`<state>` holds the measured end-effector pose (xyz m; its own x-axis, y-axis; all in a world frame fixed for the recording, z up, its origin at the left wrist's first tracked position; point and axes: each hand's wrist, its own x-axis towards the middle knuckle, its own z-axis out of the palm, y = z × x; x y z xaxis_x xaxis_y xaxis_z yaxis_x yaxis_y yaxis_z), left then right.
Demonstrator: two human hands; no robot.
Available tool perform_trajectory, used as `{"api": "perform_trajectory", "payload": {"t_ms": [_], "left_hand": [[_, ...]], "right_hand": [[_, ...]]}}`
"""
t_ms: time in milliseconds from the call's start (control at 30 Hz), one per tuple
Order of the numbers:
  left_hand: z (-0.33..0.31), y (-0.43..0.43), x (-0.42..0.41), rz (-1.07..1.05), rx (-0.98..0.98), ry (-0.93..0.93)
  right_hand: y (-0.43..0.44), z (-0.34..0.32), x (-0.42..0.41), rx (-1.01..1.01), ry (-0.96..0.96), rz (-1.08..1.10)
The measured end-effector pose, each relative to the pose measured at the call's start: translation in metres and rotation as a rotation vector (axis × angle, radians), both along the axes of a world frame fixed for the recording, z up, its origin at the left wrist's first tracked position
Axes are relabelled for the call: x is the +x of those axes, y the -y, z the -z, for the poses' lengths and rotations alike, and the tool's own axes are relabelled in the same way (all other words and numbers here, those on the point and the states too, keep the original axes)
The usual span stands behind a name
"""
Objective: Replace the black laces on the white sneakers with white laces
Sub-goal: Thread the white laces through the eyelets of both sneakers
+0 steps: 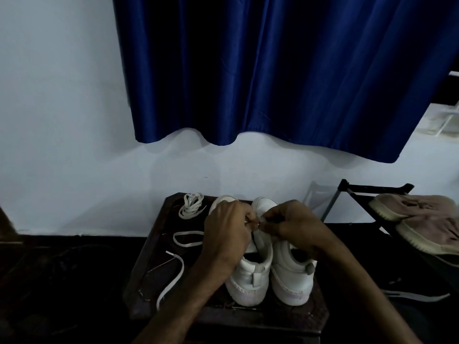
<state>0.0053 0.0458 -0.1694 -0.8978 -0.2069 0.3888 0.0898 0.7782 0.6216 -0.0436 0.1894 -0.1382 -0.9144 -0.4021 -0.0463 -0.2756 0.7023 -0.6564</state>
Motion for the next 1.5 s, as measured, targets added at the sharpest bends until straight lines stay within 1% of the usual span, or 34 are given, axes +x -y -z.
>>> {"api": "perform_trajectory", "payload": {"t_ms": [267, 333, 467, 533, 633, 667, 733, 833, 900, 1000, 1100, 1167, 1267, 1300, 1333, 1367, 1433, 1467, 1500], "left_hand": [[0.0, -0.003, -0.003, 0.037, -0.101, -0.046], [0.0, -0.001, -0.002, 0.048, -0.101, -0.049], [-0.008, 0.008, -0.002, 0.097, -0.101, -0.008], [-0.014, 0.016, -0.003, 0.142, -0.056, 0.044], [-0.021, 0.031, -0.003, 0.206, 0.004, 0.093], [-0.022, 0.036, -0.002, 0.215, 0.004, 0.095], [-0.023, 0.041, 0.003, 0.223, 0.003, 0.115], [-0.024, 0.046, 0.011, 0.219, 0.005, 0.145], [-0.024, 0.046, 0.015, 0.192, -0.01, 0.116], [-0.018, 0.039, 0.02, 0.185, 0.079, 0.128], [-0.005, 0.035, 0.021, 0.199, 0.15, 0.135], [-0.002, 0.034, 0.023, 0.173, 0.176, 0.106], [-0.004, 0.036, 0.028, 0.149, 0.133, 0.033], [-0.004, 0.037, 0.03, 0.15, 0.117, 0.006], [-0.003, 0.038, 0.031, 0.157, 0.101, -0.02], [-0.001, 0.038, 0.032, 0.167, 0.093, -0.043], [0.003, 0.039, 0.032, 0.175, 0.085, -0.069], [0.004, 0.039, 0.032, 0.177, 0.077, -0.083], [0.005, 0.039, 0.031, 0.179, 0.07, -0.096]], "right_hand": [[0.002, 0.0, 0.004, 0.022, -0.068, 0.0], [0.004, 0.0, 0.006, 0.032, -0.078, -0.011], [0.005, 0.003, 0.01, 0.033, -0.07, 0.021], [0.007, 0.007, 0.014, -0.04, -0.053, 0.07], [0.015, 0.012, 0.023, -0.32, 0.132, 0.135], [0.018, 0.013, 0.025, -0.377, 0.161, 0.135], [0.022, 0.014, 0.027, -0.396, 0.155, 0.123], [0.023, 0.012, 0.028, -0.355, 0.106, 0.113], [0.024, 0.012, 0.029, -0.239, -0.011, 0.108], [0.027, 0.013, 0.034, -0.052, -0.207, 0.107], [0.032, 0.011, 0.044, 0.019, -0.324, 0.12], [0.034, 0.014, 0.055, 0.007, -0.393, 0.134], [0.034, 0.025, 0.078, -0.045, -0.387, 0.162], [0.031, 0.031, 0.084, 0.014, -0.442, 0.145], [0.028, 0.036, 0.089, 0.073, -0.455, 0.117], [0.026, 0.038, 0.094, 0.11, -0.394, 0.096], [0.019, 0.042, 0.098, 0.143, -0.198, 0.054], [0.016, 0.041, 0.096, 0.154, -0.142, 0.05], [0.015, 0.039, 0.092, 0.144, -0.149, 0.074]]}}
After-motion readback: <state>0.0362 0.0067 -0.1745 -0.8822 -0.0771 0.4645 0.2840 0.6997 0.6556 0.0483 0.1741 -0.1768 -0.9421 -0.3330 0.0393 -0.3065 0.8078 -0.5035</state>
